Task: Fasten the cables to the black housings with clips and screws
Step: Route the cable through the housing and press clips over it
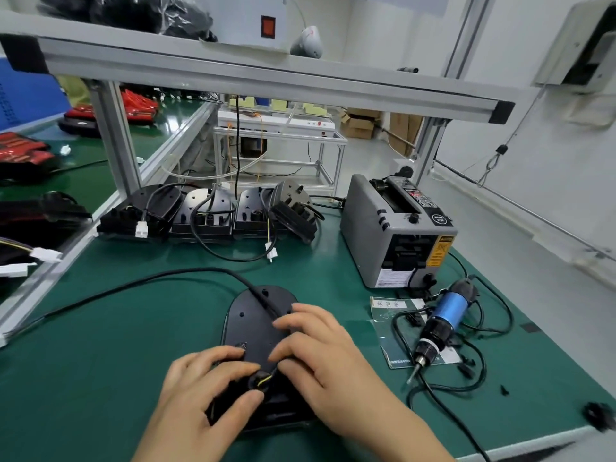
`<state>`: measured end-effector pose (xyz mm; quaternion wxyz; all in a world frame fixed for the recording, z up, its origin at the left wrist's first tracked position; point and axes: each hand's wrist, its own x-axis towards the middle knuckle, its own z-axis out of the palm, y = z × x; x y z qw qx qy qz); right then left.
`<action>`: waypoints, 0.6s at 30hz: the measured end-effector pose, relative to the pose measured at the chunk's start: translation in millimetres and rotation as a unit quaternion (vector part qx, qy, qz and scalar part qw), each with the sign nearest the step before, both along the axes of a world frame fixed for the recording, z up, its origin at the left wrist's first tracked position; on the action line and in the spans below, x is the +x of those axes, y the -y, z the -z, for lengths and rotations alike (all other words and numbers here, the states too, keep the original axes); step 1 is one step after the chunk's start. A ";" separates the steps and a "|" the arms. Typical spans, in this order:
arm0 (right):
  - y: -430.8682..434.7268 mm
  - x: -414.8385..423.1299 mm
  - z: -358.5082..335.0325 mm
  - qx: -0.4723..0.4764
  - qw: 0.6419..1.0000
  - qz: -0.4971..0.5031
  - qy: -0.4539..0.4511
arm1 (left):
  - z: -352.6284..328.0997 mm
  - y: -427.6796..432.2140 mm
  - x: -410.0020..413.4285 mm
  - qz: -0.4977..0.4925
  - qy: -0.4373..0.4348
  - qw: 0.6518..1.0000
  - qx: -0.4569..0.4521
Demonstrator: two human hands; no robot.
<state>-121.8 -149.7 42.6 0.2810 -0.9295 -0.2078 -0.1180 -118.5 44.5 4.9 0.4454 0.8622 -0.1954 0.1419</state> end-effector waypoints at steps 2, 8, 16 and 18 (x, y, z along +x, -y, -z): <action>3.5 -1.0 -3.4 -0.035 0.999 -0.013 0.010 | -1.1 1.0 -0.7 -0.003 0.002 1.000 0.007; -0.5 -12.3 -12.7 -0.030 0.999 -0.006 0.030 | -8.7 6.5 -2.6 -0.022 0.029 0.999 0.021; 3.5 -24.1 -1.4 0.071 0.994 0.039 -0.067 | -13.4 21.0 -3.7 0.019 0.085 0.996 0.008; 10.5 -24.4 -0.6 0.105 0.991 0.044 -0.073 | -14.6 21.0 -2.3 0.024 0.098 0.995 0.018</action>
